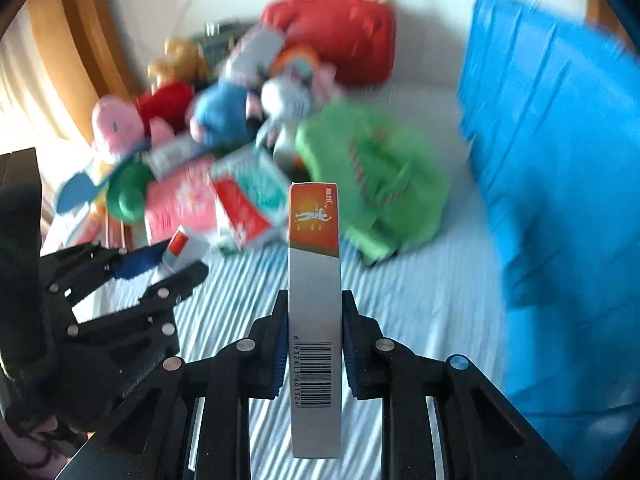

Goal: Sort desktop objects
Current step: 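Lift and carry the white bottle and white-orange box over the blue bin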

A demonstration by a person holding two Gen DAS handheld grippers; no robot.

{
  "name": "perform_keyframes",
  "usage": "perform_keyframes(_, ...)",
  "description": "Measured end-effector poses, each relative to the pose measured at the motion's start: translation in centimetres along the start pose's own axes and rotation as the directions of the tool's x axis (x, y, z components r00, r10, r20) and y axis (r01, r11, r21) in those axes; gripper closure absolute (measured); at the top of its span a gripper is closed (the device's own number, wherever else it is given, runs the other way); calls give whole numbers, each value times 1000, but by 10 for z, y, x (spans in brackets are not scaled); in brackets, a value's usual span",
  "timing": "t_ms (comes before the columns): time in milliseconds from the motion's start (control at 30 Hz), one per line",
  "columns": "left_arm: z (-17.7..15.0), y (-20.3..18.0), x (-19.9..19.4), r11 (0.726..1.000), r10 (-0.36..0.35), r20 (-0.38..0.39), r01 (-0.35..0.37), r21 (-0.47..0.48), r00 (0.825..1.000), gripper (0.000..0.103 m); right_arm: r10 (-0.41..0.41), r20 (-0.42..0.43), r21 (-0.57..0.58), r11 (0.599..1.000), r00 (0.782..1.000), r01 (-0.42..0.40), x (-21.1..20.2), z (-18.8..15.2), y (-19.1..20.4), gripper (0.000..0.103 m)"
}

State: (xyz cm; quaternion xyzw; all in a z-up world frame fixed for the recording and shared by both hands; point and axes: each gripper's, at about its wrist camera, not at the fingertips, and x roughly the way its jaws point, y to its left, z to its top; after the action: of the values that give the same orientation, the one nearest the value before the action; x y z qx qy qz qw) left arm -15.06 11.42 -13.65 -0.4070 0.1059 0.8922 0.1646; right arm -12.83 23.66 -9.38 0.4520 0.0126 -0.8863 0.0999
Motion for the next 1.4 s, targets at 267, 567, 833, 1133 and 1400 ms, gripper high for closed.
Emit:
perform_keyframes(267,48,-41,-82,998,-48,231,38,45,972,75,-65,307,30,998,949,59,-118,26,-22,80)
perform_keyframes(567,99,-121,-127,981,-174,367,127,148,914,75,-237,467,124,971,852,202,-215,23,-82,80)
perform_keyframes(833,125,-227,-135,944,-284,360,194,266,888,75,-429,407,241,902,806,358,-249,-6,-169,80)
perform_keyframes(1133,135,-315,-115,907,-288,236,185,378,928,75,-523,211,294,840,826,457,-234,-49,-256,80)
perform_keyframes(1400,138,-344,-104,896,-266,154,185,403,952,75,-518,137,286,837,845,467,-221,-69,-283,80)
